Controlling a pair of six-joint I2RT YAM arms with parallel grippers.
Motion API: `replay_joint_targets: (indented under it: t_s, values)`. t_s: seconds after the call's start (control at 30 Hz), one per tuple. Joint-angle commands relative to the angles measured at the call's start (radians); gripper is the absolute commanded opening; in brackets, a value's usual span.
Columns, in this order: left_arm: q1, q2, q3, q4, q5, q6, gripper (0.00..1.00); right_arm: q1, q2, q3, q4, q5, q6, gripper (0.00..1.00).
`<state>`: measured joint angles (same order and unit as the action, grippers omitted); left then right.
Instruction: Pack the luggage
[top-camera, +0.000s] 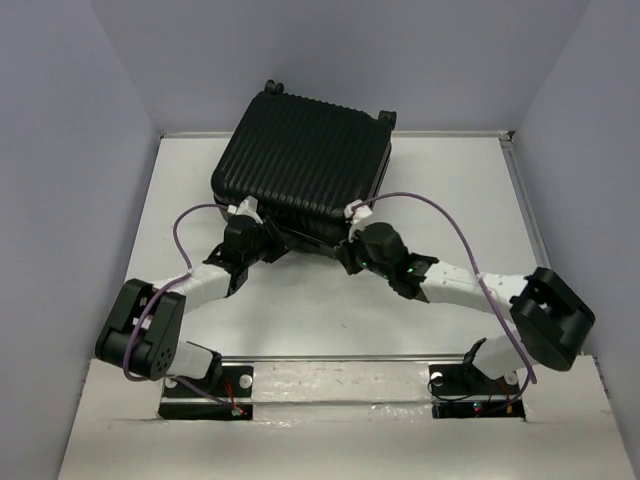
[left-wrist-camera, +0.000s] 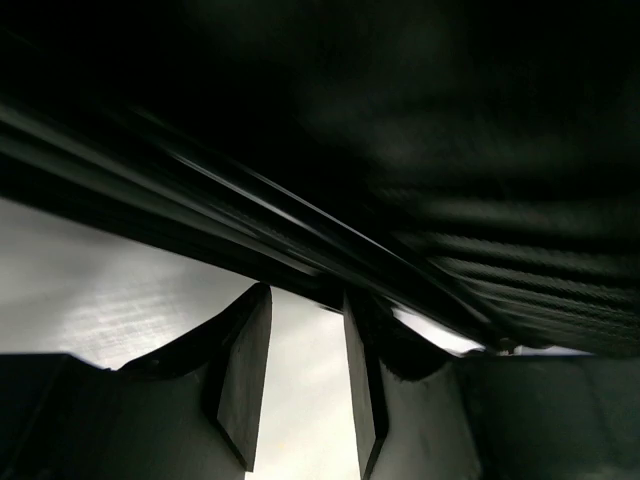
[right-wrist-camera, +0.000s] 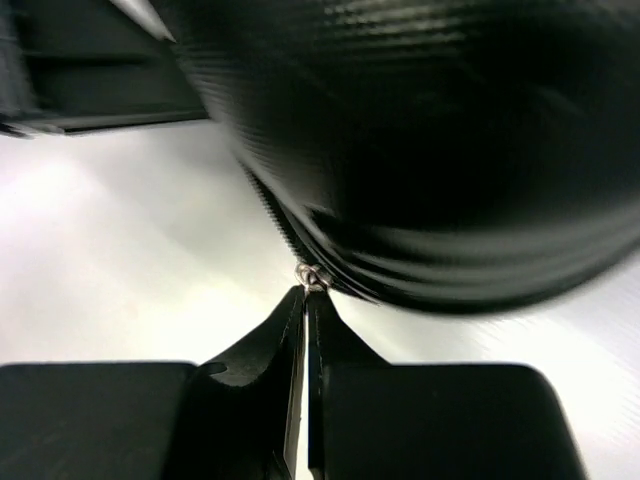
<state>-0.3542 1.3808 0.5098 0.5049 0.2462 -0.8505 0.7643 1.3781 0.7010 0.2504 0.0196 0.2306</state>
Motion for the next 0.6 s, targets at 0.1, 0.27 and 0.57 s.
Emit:
replay_joint_targets:
  t_s: [0.1, 0.27, 0.57]
  values:
    - [0.0, -0.09, -0.016, 0.127, -0.001, -0.01, 0.43, 0.109, 0.044, 0.12, 0.029, 0.195, 0.091, 0.07]
    - [0.029, -0.331, -0.059, -0.09, -0.125, 0.065, 0.65, 0.067, -0.076, 0.055, -0.048, 0.154, 0.095, 0.07]
    - [0.161, -0.461, -0.195, -0.177, -0.093, 0.021, 0.6, 0.067, -0.066, 0.018, -0.048, 0.112, 0.133, 0.07]
